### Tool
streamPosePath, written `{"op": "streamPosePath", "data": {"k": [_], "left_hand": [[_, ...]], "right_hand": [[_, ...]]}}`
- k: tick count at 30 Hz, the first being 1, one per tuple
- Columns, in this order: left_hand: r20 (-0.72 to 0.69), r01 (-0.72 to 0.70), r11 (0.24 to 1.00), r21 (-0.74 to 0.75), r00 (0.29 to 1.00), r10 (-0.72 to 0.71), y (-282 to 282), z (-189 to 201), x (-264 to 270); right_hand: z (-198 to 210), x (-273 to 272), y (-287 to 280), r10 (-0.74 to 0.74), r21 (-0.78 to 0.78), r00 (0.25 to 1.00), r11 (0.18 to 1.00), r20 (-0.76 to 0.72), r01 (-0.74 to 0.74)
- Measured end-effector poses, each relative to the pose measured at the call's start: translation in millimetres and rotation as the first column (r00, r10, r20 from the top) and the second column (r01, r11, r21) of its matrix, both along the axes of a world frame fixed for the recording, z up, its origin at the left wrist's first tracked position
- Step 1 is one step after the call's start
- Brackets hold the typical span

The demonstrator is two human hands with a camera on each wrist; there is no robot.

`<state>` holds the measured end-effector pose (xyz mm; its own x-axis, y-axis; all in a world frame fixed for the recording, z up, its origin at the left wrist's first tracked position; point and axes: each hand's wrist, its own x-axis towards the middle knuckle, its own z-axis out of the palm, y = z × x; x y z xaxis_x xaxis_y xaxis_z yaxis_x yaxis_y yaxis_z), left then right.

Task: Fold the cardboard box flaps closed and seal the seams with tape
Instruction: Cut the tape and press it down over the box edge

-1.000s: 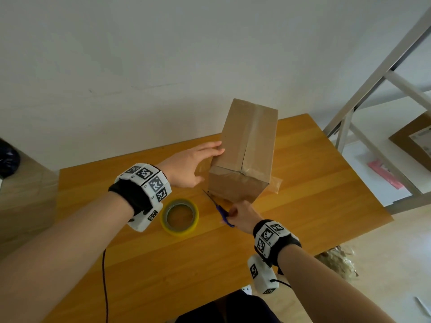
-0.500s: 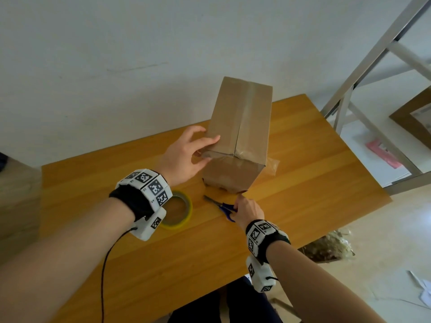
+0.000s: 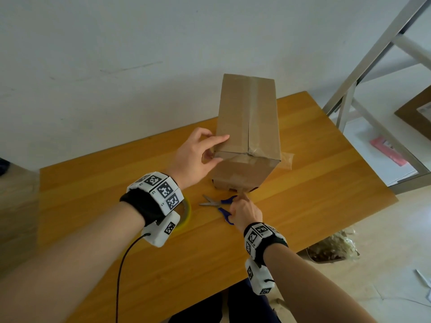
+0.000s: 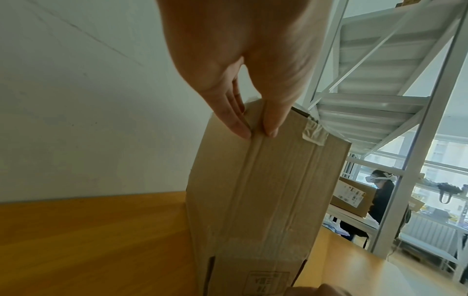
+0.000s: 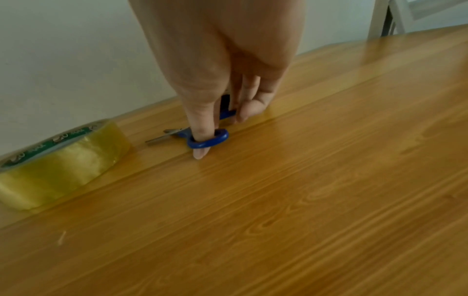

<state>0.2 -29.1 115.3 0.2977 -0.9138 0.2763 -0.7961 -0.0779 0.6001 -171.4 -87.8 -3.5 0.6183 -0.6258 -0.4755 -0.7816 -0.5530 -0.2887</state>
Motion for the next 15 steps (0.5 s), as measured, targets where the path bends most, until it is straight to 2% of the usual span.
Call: {"op": "streamPosePath", "data": {"k": [9, 12, 15], "left_hand": [[-0.019, 0.002, 0.999, 0.044, 1.0, -0.001, -2.6, 3.4, 2.2], [-0.021, -0.002, 0.999, 0.044, 1.0, 0.003, -1.4, 5.4, 2.7], [-0.014, 0.0, 0.999, 0.053, 1.0, 0.001, -0.1, 7.0, 2.6]], "right_hand": [[1.9, -1.8, -7.1, -0.014, 0.159, 0.988, 0.987, 0.152, -0.01], [7.5, -3.0, -6.9, 0.029, 0.109, 0.987, 0.993, 0.156, -0.046], [8.3, -3.4, -7.0, 0.004, 0.07, 0.988, 0.997, 0.155, -0.015]]}}
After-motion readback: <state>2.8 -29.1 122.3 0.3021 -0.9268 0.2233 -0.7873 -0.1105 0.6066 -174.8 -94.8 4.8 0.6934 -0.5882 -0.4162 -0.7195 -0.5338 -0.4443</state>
